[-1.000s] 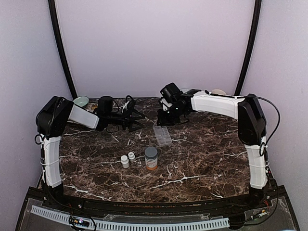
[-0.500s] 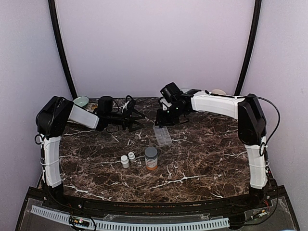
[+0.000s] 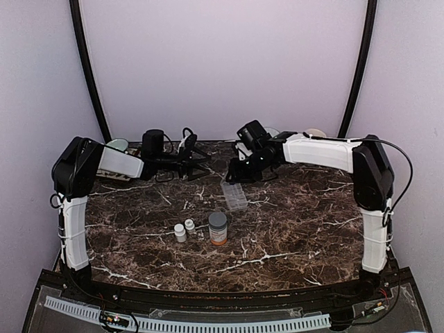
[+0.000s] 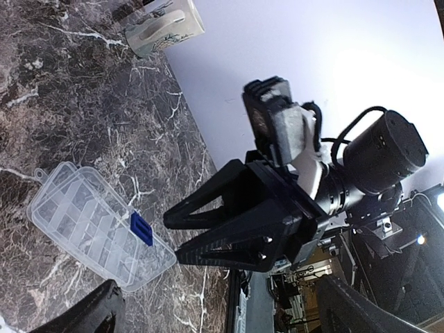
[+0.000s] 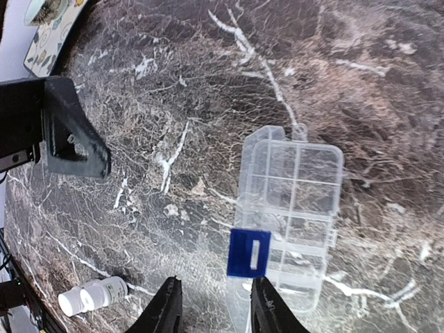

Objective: Sort the pills into containers
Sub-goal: Adjust the lid of the pill container.

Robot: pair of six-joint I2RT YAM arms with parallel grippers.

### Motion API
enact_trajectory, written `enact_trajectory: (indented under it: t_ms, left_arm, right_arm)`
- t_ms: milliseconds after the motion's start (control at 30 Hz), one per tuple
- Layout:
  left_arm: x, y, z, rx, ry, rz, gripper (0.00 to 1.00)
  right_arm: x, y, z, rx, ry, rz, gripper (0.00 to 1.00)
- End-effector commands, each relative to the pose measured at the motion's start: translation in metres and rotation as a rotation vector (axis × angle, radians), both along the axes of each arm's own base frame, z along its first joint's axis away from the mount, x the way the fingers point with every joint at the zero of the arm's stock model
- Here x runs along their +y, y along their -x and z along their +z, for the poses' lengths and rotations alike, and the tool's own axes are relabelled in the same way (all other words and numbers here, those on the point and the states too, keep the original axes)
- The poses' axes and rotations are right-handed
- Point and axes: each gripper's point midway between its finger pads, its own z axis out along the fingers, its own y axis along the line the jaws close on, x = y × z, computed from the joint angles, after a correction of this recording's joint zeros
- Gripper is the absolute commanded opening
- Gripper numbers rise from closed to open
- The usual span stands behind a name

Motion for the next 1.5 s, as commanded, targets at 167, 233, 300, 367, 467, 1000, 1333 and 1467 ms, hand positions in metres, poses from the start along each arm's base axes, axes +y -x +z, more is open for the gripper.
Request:
enact_trajectory:
  t_ms: [167, 233, 300, 367, 467, 1000, 1333, 1467]
  left_arm:
    - [-0.008, -0.021, 0.021, -0.102, -0.293, 0.086, 0.99]
    - [-0.007, -0.028, 0.017, -0.106, -0.373, 0.116, 0.99]
    - [-0.007, -0.033, 0.015, -0.116, -0.445, 0.138, 0.99]
    - [-0.008, -0.039, 0.006, -0.131, -0.544, 0.164, 0.99]
    - [-0.016, -0.040, 0.002, -0.154, -0.655, 0.144, 0.99]
    - [-0.035, -0.030, -0.043, -0.154, -0.895, 0.126, 0.99]
    - [-0.041, -0.044, -0.039, -0.169, -0.876, 0.178, 0.99]
    - [-0.044, -0.047, -0.044, -0.164, -0.875, 0.182, 0.99]
  right_arm:
    - [-0.041, -0.013, 0.049, -0.156, -0.050, -0.103, 0.36]
    - [-0.047, -0.014, 0.041, -0.145, -0.039, -0.110, 0.35]
    - [-0.053, -0.014, 0.030, -0.135, -0.013, -0.115, 0.35]
    - [-0.058, -0.014, 0.017, -0.124, 0.012, -0.117, 0.34]
    - [-0.060, -0.013, 0.001, -0.106, 0.022, -0.116, 0.32]
    - [-0.050, -0.010, -0.038, -0.050, -0.001, -0.102, 0.24]
    - [-0.046, -0.001, -0.048, -0.036, 0.003, -0.087, 0.23]
    - [-0.042, 0.004, -0.054, -0.027, 0.004, -0.081, 0.22]
